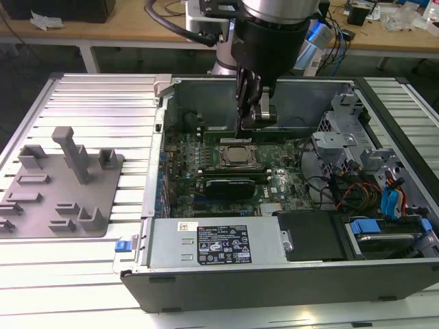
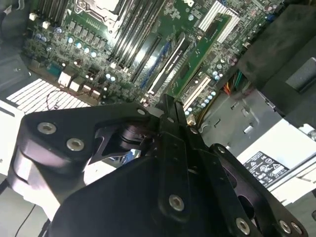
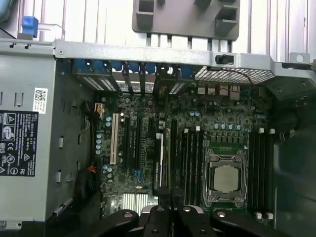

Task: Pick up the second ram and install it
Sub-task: 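Pick up the second ram and move it above second insertion slot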

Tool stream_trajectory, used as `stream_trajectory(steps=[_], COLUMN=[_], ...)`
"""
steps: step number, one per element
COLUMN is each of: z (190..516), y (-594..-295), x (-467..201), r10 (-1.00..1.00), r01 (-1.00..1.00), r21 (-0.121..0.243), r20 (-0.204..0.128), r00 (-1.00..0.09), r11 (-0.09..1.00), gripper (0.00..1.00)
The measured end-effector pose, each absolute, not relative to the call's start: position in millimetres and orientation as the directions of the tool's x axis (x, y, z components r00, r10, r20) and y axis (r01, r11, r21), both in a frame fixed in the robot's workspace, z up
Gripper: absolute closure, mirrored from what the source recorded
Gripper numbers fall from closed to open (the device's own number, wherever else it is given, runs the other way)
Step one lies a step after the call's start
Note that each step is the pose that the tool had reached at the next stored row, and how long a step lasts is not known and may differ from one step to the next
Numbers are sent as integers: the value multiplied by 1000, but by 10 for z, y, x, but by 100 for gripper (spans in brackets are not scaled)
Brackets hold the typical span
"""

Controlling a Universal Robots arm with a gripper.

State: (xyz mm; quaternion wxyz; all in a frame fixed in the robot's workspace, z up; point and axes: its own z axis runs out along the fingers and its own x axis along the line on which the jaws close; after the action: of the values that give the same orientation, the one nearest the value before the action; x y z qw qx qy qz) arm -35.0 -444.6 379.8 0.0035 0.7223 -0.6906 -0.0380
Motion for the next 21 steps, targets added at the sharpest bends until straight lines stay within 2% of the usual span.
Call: stream_trajectory(steps=[12,21], z=[3689,3523], y=[-4394,-4069], x=[-341,-341], r10=[-998,-998], r01=[-997,-997], r21=[57,52], r20=[-50,-50], r00=[43,47], r11=[-46,-49], gripper=[91,91])
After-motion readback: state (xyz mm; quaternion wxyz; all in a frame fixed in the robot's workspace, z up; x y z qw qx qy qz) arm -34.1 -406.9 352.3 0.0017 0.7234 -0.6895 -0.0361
